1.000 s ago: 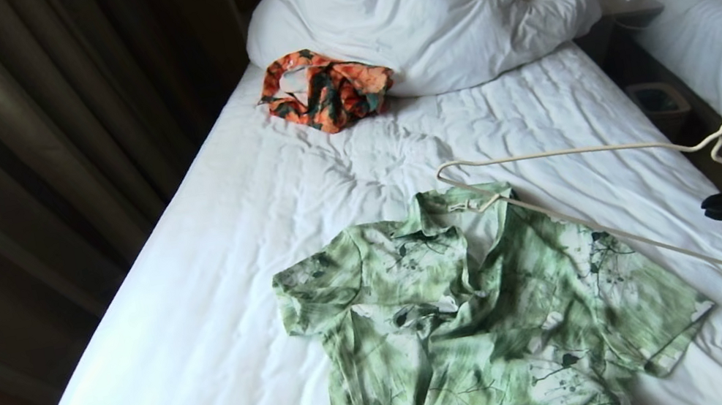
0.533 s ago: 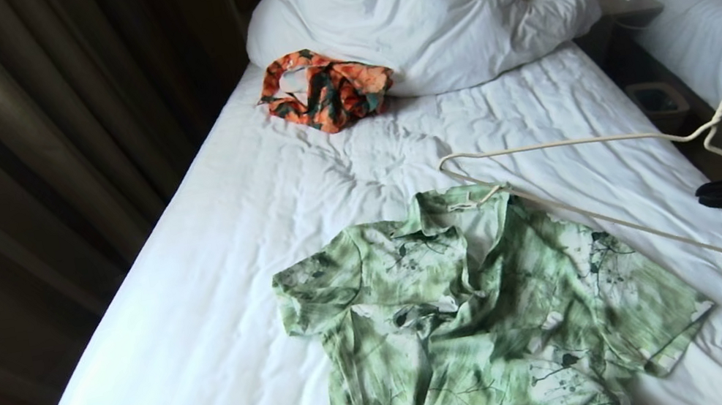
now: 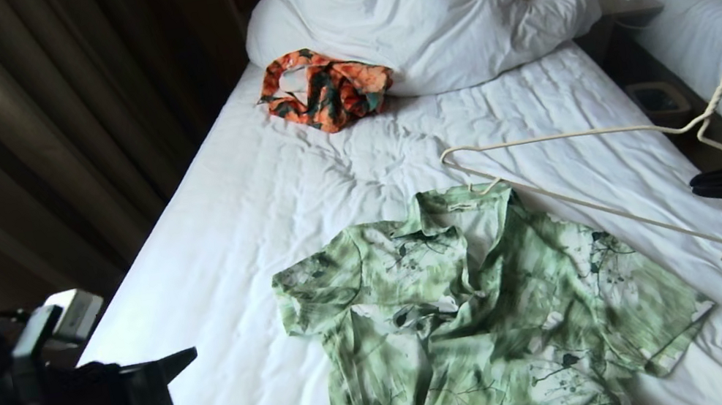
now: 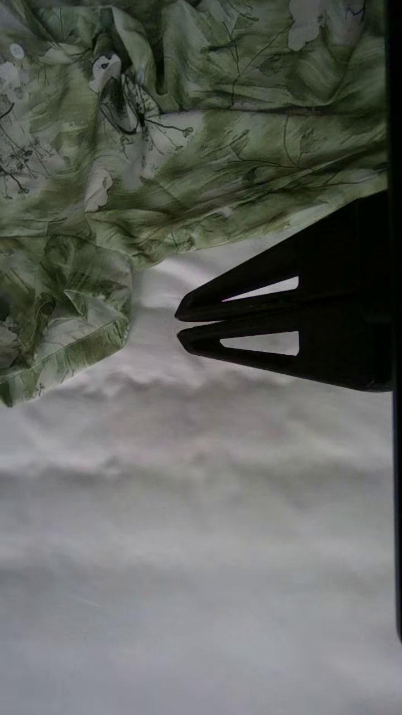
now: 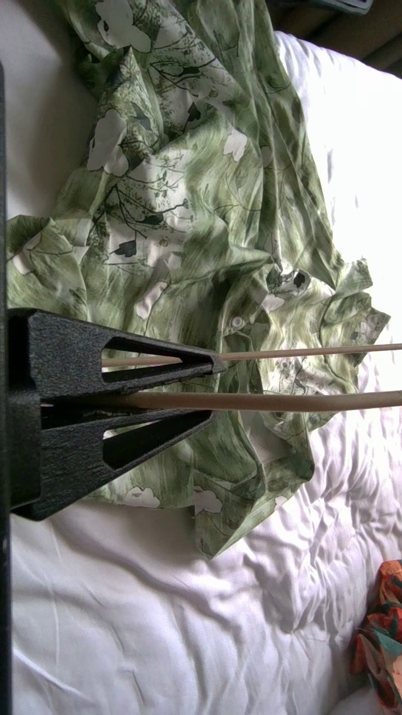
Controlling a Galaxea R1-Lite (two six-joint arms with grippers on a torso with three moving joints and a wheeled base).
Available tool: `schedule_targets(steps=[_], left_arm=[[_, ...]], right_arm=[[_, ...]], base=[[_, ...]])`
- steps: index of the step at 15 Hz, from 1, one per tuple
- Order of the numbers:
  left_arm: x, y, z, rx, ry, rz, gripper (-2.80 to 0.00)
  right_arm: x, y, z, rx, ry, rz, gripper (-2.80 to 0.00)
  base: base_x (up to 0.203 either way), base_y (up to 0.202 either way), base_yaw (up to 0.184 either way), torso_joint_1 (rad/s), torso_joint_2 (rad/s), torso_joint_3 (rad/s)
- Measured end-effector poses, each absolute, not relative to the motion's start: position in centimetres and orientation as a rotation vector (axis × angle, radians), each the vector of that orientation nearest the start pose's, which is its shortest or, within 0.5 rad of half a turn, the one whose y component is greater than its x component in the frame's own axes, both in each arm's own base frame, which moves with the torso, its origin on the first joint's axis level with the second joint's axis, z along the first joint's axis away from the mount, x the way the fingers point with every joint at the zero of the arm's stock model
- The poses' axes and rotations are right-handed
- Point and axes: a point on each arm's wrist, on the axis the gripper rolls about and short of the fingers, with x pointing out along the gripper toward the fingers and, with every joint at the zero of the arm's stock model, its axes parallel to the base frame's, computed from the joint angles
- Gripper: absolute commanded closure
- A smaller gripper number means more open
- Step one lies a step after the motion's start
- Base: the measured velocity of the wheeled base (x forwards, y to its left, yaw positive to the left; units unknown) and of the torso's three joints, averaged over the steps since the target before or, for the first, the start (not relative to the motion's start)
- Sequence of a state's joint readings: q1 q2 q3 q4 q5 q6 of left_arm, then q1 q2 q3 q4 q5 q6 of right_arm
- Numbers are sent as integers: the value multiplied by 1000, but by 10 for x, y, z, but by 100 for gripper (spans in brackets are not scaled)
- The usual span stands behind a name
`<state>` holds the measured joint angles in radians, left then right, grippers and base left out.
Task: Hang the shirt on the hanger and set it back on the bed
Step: Lift the shirt and hanger
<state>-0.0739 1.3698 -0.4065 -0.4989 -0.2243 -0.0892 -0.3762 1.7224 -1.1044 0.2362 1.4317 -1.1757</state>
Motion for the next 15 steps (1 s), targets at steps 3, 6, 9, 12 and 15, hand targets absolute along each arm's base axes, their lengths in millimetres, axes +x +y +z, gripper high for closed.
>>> schedule_targets(steps=[3, 6, 9, 12, 15], left_arm=[[269, -47, 145, -151, 465, -342, 0], [309, -105, 138, -175, 484, -438, 0], [326, -161, 132, -182, 510, -495, 0], [331, -205, 132, -196, 530, -543, 0], [336, -244, 130, -178, 525, -564, 0]], right_arm=[[287, -94, 192, -363, -93, 1092, 0], [300, -111, 191, -374, -95, 1057, 0], [304, -133, 193, -385, -93, 1002, 0], [302, -151, 194, -380, -91, 957, 0], [298, -167, 193, -381, -83, 910, 0]], base=[[0, 0, 0, 0, 0, 0], [0, 0, 0, 0, 0, 0], [0, 0, 0, 0, 0, 0], [0, 0, 0, 0, 0, 0], [0, 0, 0, 0, 0, 0]])
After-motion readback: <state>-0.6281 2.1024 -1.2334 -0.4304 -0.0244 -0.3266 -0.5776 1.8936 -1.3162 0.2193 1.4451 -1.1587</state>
